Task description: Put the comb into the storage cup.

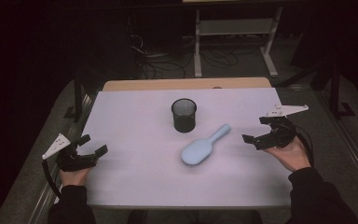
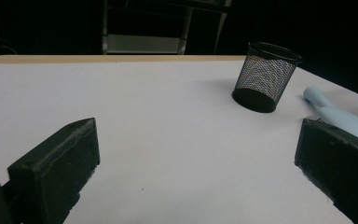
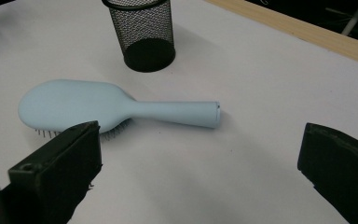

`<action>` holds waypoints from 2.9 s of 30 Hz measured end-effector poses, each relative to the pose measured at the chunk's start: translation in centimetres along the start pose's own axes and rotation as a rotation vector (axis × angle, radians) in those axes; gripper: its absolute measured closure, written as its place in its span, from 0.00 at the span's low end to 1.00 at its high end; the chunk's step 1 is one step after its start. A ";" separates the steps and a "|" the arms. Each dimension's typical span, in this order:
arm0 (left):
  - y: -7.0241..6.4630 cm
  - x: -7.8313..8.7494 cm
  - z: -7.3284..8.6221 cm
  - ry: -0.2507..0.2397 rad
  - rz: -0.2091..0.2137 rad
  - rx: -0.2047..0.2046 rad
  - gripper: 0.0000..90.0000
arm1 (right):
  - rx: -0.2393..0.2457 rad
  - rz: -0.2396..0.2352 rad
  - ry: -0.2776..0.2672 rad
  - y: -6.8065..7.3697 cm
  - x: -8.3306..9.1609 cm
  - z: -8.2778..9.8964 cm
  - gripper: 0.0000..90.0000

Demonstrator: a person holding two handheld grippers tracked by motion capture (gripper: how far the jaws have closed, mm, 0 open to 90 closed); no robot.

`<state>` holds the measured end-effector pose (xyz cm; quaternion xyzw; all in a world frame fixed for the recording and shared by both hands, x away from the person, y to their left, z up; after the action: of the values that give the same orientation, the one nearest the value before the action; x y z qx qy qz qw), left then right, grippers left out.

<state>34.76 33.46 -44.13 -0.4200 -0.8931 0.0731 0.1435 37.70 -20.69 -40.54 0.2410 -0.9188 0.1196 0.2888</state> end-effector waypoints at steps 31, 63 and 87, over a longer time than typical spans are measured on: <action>0.1 0.0 0.0 0.000 -0.006 -0.002 0.00 | 0.046 -0.019 0.062 0.4 -3.3 -3.2 0.00; 0.3 -0.1 0.0 0.005 -0.004 -0.006 0.00 | 0.081 -0.091 0.067 1.7 -8.2 -4.2 0.18; 0.5 0.0 0.1 0.006 -0.009 -0.005 0.00 | 0.026 -0.116 0.044 1.7 -11.3 -3.7 0.40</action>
<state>35.10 33.76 -44.30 -0.4167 -0.8947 0.0693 0.1453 46.68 -13.63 -44.37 0.2950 -0.8950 0.1196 0.3125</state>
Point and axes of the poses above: each handheld gripper's, and its own axes: x roughly backward along the jaws, z roughly out of its underside, y roughly to its left, the point moved 7 cm from there along -x, roughly forward along the jaws, and after that the axes turned 15 degrees about z, right-handed, at the moved point
